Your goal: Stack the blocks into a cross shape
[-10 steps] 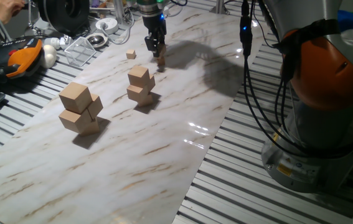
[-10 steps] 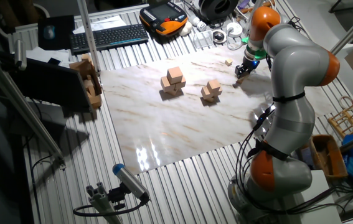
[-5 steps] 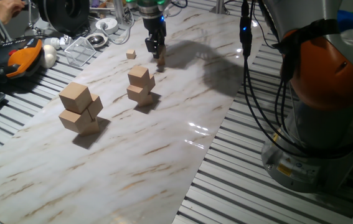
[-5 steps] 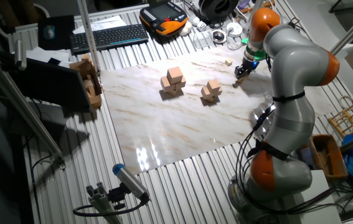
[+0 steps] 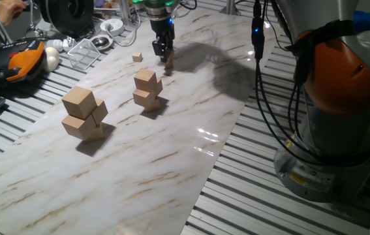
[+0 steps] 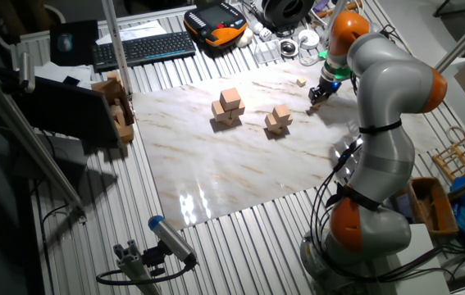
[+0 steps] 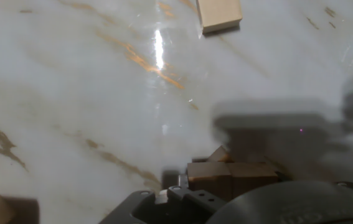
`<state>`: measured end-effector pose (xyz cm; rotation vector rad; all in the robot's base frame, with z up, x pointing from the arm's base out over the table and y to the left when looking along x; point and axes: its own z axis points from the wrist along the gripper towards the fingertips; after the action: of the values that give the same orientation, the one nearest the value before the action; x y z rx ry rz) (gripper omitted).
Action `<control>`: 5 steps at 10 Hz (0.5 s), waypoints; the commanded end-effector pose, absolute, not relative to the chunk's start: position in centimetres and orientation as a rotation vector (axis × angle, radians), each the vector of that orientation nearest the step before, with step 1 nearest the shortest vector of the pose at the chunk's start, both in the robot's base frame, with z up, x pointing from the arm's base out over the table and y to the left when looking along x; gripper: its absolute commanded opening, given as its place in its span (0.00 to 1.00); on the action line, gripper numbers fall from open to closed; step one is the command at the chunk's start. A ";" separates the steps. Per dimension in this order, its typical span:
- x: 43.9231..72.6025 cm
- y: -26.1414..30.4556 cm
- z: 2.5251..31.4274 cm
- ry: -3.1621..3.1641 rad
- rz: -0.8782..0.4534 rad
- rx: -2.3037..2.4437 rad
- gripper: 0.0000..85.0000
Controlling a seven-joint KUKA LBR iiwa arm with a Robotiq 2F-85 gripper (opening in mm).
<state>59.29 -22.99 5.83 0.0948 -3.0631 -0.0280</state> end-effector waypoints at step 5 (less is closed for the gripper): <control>59.3 -23.1 5.7 -3.057 -0.041 0.082 0.00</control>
<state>59.32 -23.07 5.75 0.0818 -3.0572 -0.0404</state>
